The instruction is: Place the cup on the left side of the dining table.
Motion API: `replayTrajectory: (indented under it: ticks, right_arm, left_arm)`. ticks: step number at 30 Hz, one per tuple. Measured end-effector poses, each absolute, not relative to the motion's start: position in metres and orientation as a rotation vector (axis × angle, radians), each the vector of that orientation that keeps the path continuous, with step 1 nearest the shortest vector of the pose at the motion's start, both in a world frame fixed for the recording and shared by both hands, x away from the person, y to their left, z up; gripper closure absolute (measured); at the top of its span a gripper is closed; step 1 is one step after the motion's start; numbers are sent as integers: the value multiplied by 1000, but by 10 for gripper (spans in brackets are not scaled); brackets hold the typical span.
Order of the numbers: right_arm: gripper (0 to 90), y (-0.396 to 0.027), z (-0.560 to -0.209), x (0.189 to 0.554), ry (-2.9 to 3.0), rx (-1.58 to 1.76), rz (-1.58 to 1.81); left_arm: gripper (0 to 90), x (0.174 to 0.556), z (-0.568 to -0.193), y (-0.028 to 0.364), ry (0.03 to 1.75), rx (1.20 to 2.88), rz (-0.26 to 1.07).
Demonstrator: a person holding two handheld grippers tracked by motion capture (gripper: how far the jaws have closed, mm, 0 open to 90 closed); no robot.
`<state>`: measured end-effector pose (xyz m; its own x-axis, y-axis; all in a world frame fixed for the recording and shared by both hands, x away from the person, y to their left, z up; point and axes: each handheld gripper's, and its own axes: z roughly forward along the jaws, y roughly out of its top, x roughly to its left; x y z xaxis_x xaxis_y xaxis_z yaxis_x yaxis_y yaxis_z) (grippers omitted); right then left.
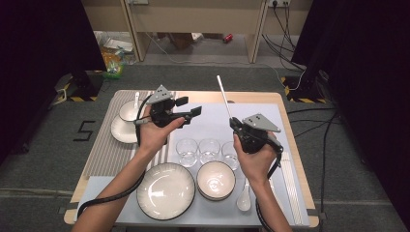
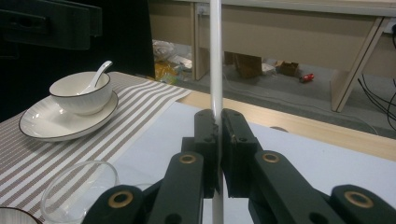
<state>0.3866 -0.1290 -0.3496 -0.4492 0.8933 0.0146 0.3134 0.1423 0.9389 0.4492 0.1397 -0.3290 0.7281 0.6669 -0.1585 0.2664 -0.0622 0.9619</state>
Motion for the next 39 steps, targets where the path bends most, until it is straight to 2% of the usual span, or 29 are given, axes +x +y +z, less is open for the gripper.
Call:
replayTrajectory:
  ticks: [39]
  right_arm:
    - [859, -114, -351, 390, 1874, 1116, 1317]
  left_arm:
    - [302, 453, -319, 134, 749, 1637, 368]
